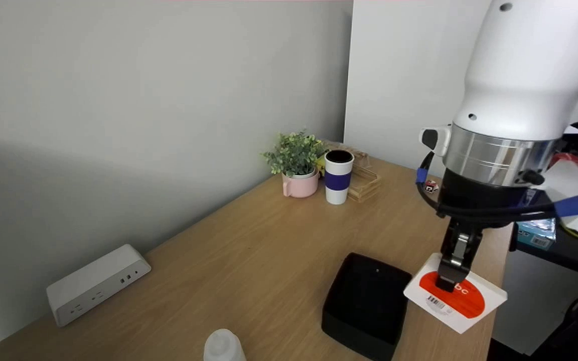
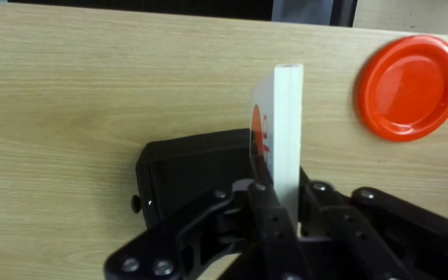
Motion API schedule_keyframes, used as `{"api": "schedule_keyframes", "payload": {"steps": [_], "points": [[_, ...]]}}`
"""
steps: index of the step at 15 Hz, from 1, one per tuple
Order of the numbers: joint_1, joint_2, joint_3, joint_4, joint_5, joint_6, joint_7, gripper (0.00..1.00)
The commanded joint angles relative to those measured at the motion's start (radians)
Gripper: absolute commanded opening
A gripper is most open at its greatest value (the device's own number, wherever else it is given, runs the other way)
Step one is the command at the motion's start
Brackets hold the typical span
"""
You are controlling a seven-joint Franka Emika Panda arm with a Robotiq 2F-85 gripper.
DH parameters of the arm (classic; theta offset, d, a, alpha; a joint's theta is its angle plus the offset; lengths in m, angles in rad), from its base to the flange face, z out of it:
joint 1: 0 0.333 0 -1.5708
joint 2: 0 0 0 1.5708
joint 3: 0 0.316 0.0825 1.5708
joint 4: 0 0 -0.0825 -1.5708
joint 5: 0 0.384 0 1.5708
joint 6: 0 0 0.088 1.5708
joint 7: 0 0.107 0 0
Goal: Pick up the small white book from the table and put it in the black lunch box.
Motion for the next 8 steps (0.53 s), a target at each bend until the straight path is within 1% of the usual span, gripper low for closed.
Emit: {"api": "schedule_keyframes", "payload": {"steps": [1,4,8], "points": [[-0.007,-0.007,0.006,0.045,0.009,-0.130,-0.043,0.04],[-0.010,-0.004,0.001,0.072,-0.003,-0.172,-0.040,0.04],[-0.015,0.002,-0.010,0.126,-0.028,-0.168,-0.046,0.04]]}}
